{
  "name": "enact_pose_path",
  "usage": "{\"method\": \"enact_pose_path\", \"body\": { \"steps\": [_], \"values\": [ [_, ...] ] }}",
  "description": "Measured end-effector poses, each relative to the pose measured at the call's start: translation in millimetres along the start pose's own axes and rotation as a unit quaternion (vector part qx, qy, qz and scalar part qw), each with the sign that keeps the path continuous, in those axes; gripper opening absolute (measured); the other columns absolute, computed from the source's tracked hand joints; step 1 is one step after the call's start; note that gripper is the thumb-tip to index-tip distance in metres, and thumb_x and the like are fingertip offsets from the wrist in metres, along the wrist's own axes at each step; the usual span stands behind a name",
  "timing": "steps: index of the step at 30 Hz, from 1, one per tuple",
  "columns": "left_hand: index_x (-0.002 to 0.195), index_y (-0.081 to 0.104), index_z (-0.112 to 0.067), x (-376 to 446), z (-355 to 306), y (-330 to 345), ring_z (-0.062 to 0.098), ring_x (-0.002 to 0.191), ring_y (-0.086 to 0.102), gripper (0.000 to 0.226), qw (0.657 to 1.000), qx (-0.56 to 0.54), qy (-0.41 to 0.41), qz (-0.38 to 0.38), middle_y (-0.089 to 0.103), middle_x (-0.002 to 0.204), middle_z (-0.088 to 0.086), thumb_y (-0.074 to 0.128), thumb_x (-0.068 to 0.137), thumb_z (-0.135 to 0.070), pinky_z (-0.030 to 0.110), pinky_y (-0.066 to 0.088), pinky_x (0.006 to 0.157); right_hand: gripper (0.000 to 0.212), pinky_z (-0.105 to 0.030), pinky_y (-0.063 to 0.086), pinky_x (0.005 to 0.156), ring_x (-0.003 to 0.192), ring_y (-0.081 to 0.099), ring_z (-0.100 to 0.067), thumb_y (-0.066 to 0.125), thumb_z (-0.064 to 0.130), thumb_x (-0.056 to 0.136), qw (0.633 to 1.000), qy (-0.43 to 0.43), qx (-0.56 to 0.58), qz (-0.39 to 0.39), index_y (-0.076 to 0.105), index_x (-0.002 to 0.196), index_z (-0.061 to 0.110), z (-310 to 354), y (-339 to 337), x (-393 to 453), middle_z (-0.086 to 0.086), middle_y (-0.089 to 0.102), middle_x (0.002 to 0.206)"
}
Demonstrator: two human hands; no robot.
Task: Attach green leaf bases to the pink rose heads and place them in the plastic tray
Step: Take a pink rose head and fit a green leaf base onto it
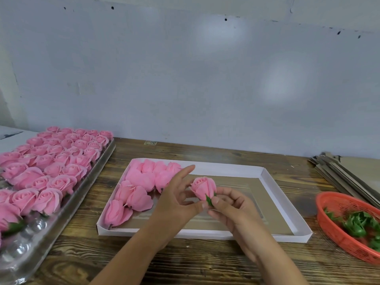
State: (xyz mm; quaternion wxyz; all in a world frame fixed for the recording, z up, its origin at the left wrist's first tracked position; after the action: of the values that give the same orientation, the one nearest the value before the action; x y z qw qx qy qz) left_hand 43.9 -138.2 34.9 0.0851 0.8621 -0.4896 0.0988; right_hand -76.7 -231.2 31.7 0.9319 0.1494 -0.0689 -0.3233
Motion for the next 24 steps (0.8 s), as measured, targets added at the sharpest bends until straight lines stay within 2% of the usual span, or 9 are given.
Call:
{"method": "enact_pose_path", "body": {
  "steps": [3,6,8,10,14,18,21,24],
  "values": [
    [0.135,0.046,-0.045,0,-1,0,0.006,0.112,0.068,0.081,0.999,-0.04,-0.002,-0.007,0.07,0.119,-0.023,0.085,0.071,-0.015,0.015,0.054,0.082,0.035,-0.024,0.058,0.075,0.091,0.071,-0.02,0.074,0.017,0.075,1.0,-0.018,-0.008,-0.009,0.07,0.108,0.006,1,0,0,-0.019,0.074,0.103],
    [0.136,0.048,-0.045,-1,2,0,0.007,0.113,0.068,0.087,0.999,-0.039,-0.005,-0.022,0.07,0.121,-0.019,0.095,0.065,-0.024,0.018,0.055,0.083,0.04,-0.026,0.057,0.076,0.095,0.071,-0.023,0.077,0.016,0.074,0.997,-0.038,-0.052,-0.034,0.067,0.111,0.007,1,1,0,-0.012,0.074,0.106],
    [0.136,0.05,-0.043,-2,3,-2,0.006,0.111,0.068,0.085,0.999,-0.02,0.0,-0.042,0.07,0.121,-0.019,0.093,0.067,-0.019,0.017,0.055,0.083,0.043,-0.028,0.059,0.076,0.092,0.071,-0.024,0.079,0.019,0.071,0.994,-0.047,-0.087,-0.042,0.067,0.111,0.008,0,4,-1,-0.01,0.075,0.104],
    [0.136,0.05,-0.041,-2,4,-2,0.006,0.108,0.069,0.08,0.998,-0.007,0.006,-0.056,0.071,0.12,-0.017,0.087,0.074,-0.008,0.015,0.055,0.082,0.037,-0.029,0.059,0.075,0.09,0.07,-0.024,0.077,0.017,0.076,0.992,-0.048,-0.106,-0.041,0.067,0.111,0.009,-2,6,-2,-0.009,0.075,0.102],
    [0.138,0.048,-0.04,0,1,-5,0.008,0.104,0.071,0.073,0.998,0.013,0.022,-0.059,0.072,0.112,-0.021,0.075,0.085,0.001,0.015,0.055,0.079,0.033,-0.028,0.059,0.076,0.1,0.071,-0.023,0.068,0.003,0.087,0.994,-0.017,-0.112,-0.006,0.064,0.118,0.013,-3,5,0,-0.007,0.075,0.108],
    [0.139,0.041,-0.045,-1,-2,-1,0.013,0.1,0.072,0.076,0.999,0.016,0.03,-0.018,0.077,0.106,-0.006,0.071,0.088,0.004,0.018,0.055,0.08,0.035,-0.027,0.057,0.08,0.105,0.07,-0.019,0.066,0.01,0.089,0.991,-0.003,-0.128,0.034,0.064,0.124,0.016,-3,5,0,-0.005,0.075,0.11],
    [0.137,0.038,-0.051,-1,-3,3,0.012,0.097,0.073,0.08,0.999,0.042,0.034,0.002,0.077,0.105,-0.01,0.075,0.085,-0.004,0.022,0.057,0.081,0.033,-0.027,0.055,0.08,0.103,0.07,-0.019,0.069,0.013,0.089,0.986,-0.011,-0.155,0.063,0.067,0.122,0.018,-3,10,-1,-0.007,0.075,0.109],
    [0.138,0.039,-0.051,-1,-1,3,0.011,0.099,0.073,0.08,0.997,0.075,0.03,0.015,0.077,0.104,-0.011,0.077,0.079,-0.014,0.031,0.056,0.091,0.026,-0.024,0.056,0.078,0.093,0.07,-0.015,0.067,0.006,0.091,0.979,-0.021,-0.184,0.08,0.071,0.114,0.017,-5,14,-1,-0.011,0.076,0.103]
  ]
}}
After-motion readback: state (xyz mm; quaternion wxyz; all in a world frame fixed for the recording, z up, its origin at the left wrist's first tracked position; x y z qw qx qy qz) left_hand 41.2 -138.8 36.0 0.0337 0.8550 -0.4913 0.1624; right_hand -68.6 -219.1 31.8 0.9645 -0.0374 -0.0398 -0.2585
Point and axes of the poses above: each hand's wrist, its own x-axis towards the middle knuckle, its own y-axis out of the palm, z = x × y, the point moved 6 cm from there along x, towards the middle knuckle
